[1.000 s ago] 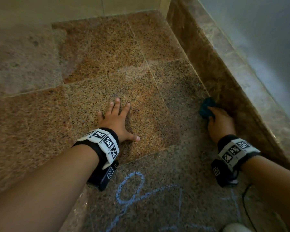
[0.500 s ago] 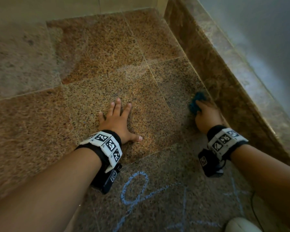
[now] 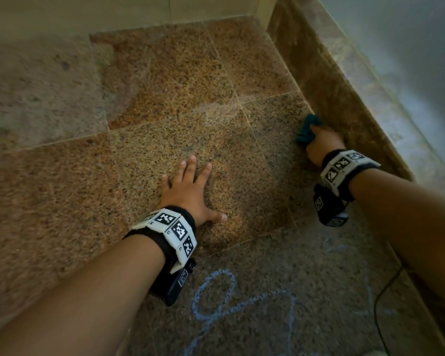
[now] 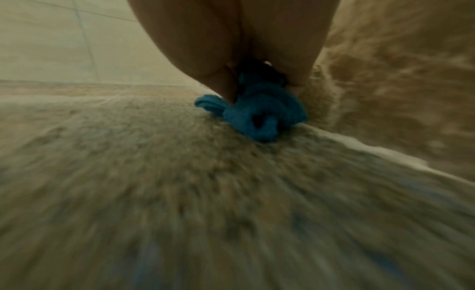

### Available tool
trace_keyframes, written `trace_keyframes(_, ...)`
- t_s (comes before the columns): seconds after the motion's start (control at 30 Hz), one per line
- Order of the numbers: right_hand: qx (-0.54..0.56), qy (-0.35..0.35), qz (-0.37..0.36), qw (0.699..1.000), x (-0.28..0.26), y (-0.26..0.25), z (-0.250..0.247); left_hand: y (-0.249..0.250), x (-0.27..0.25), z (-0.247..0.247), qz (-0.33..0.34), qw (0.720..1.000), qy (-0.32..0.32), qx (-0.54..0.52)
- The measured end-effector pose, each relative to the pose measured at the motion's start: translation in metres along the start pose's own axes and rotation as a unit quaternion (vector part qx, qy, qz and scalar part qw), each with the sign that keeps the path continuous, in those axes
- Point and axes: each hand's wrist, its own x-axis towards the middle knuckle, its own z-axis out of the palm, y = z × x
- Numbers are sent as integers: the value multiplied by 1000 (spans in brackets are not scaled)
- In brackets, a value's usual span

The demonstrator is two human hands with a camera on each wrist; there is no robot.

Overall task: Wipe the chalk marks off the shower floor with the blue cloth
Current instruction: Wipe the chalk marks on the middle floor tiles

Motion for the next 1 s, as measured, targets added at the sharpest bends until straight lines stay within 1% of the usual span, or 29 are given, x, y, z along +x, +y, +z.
trace_keyframes(0.13,-17,-2,30,999,-29,23,7,0,0,0,3,1000,4,0)
trace_keyframes(0.23,-33,-5,32,999,-54,41,19,-1,0,1,6,1000,6,0)
trace_keyframes(0.3,-33,-4,33,999,-58,46,22,-2,0,1,9,1000,7,0)
trace_keyframes(0.37,-13,2,27,1000,-54,39,20,-3,-1,2,11,1000,10,-1)
trace_keyframes(0.43,7,10,-6,1000,-45,24,16,-3,-1,1,11,1000,12,-3)
trace_keyframes(0.57,-9,0,-76,997,-15,-18,6,-4,0,1,10,1000,9,-6)
trace_keyframes(0.67,-6,-1,-136,991,8,-35,2,-4,3,3,8,1000,6,-7)
trace_keyframes(0.7,-14,7,-142,990,14,-40,0,-5,4,3,8,1000,5,-9)
trace_keyframes(0.77,-39,16,-117,992,26,-48,-5,-5,5,3,8,1000,4,-10)
trace_keyframes(0.87,-75,-18,-35,996,35,-55,-19,-5,6,3,4,1000,7,-9)
trace_keyframes(0.9,-87,-22,-18,996,37,-54,-22,-5,7,3,3,1000,7,-8)
trace_keyframes(1.0,-105,-28,-15,994,35,-49,-22,-6,6,3,1,1000,7,-8)
